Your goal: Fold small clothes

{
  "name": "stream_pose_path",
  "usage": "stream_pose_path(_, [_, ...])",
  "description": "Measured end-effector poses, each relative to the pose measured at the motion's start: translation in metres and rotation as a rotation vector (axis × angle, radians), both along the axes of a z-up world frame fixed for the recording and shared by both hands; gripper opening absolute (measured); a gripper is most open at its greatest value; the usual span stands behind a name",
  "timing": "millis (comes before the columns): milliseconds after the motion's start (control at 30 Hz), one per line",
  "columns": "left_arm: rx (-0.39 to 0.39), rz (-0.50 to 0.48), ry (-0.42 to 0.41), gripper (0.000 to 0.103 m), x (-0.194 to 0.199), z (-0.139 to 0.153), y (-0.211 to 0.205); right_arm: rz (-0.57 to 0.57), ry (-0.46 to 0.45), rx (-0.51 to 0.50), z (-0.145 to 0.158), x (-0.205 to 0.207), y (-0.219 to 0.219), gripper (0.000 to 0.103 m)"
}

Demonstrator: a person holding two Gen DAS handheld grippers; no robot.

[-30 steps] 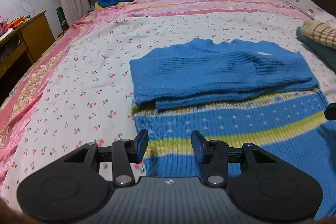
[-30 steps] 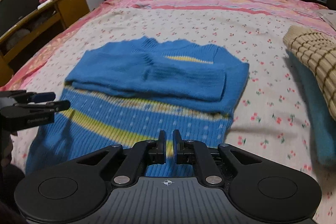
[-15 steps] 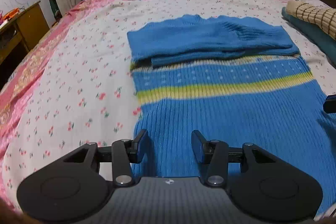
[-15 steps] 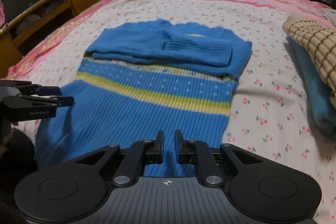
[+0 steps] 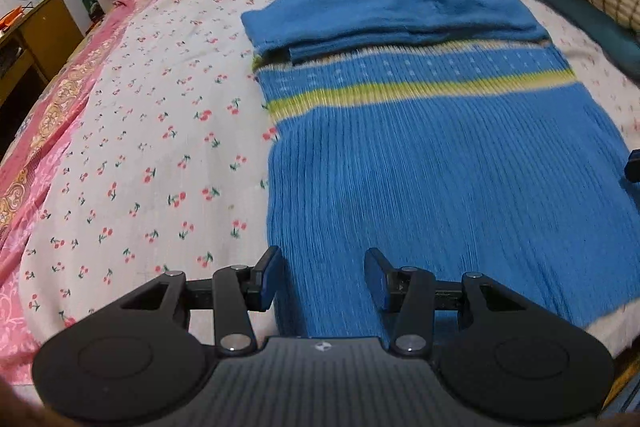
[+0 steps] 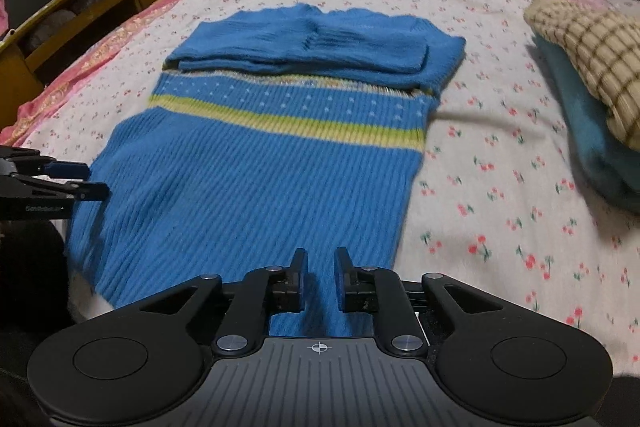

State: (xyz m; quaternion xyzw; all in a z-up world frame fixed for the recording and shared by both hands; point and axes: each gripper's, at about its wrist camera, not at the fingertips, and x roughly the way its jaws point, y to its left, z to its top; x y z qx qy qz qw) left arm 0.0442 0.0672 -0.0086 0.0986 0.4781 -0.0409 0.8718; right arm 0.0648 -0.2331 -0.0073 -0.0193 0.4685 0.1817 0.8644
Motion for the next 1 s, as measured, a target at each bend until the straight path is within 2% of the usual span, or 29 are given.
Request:
stream_pose_path(267, [-0.018, 0.013, 0.058, 0.052, -0.014, 0.0, 0.014, -0.002, 0.051, -0.021, -0.005, -0.019, -0.009, 0.017])
stream_pose_path(400, [-0.035, 0.031, 0.078, 0.052, -0.017, -0.001, 0.021, -0.011, 0.067, -0.023, -0.002, -0.025, -0.014, 0.027])
stream_pose_path(633, [-0.033, 0.016, 0.124, 0.054, -0.01, -0.01, 0.017, -0.017, 0.13, -0.02, -0.01, -0.025, -0.013, 0.03])
stream_pose_path(767, [-0.06, 0.034, 0.146, 0.056, -0.008, -0.011, 0.021, -0.012, 0.139, -0.015, -0.012, -0.024, -0.011, 0.034])
stream_pose_path(1000, [-0.069, 0.094, 0.113, 0.056, -0.016, -0.006, 0.03, -0.046, 0.172, 0.013, -0.012, -0.024, -0.022, 0.032])
